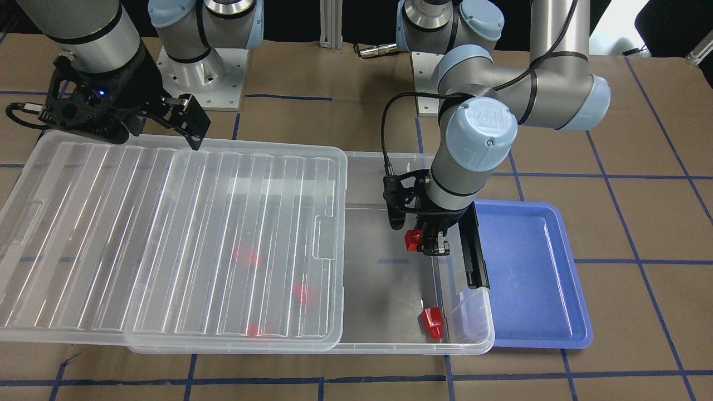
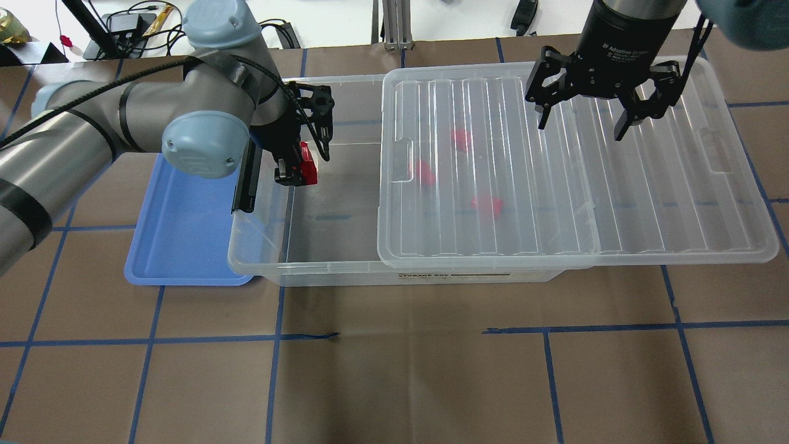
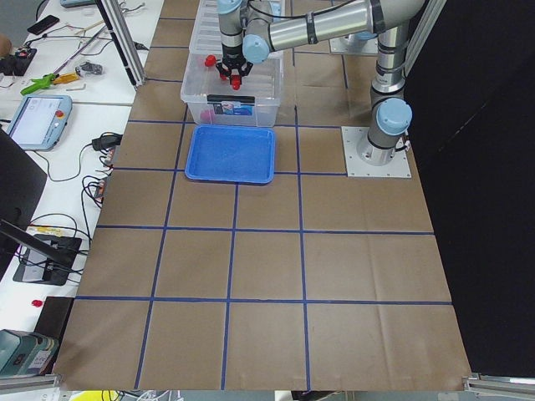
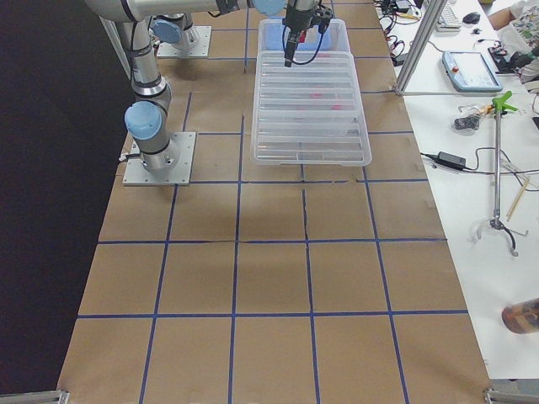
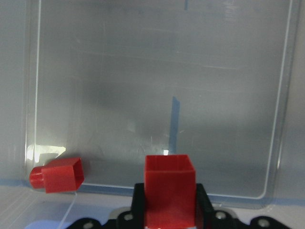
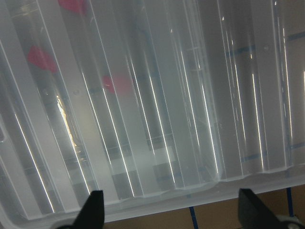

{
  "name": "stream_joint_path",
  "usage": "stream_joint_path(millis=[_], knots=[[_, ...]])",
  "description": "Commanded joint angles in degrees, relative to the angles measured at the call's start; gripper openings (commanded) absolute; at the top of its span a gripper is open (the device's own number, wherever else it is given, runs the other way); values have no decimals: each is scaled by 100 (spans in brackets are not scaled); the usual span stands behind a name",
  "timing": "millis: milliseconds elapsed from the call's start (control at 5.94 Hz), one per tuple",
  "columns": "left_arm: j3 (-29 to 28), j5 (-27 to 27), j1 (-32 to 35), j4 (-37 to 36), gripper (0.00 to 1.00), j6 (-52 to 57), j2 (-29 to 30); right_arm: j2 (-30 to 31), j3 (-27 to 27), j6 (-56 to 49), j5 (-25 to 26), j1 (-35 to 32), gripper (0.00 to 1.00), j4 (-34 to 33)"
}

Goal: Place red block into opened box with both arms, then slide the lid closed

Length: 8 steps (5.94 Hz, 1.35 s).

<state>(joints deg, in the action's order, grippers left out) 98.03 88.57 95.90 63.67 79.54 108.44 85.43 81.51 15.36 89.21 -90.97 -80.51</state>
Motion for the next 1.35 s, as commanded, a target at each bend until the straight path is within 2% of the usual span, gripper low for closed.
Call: stream_joint_path(millis=[0, 168, 336, 505, 841, 1009, 1178], knots=[[391, 20, 7, -889, 3, 44, 552, 0, 5, 2, 0, 0, 100, 0], [375, 29, 7, -1196, 3, 53, 851, 0, 5, -6, 0, 0, 100, 0], [357, 55, 16, -1243, 9, 62, 897, 0, 5, -6, 0, 0, 100, 0], [374, 55, 68, -1156, 97, 18, 802, -8, 5, -6, 0, 0, 100, 0], [147, 64, 43, -596, 98, 62, 409, -35, 14, -154, -9, 0, 100, -9], [-220, 47, -10, 704, 98, 27, -186, -35, 5, -182, 0, 17, 100, -9], [-650, 64, -10, 1891, 98, -17, -601, -44, -21, -652, 26, 183, 100, -52]])
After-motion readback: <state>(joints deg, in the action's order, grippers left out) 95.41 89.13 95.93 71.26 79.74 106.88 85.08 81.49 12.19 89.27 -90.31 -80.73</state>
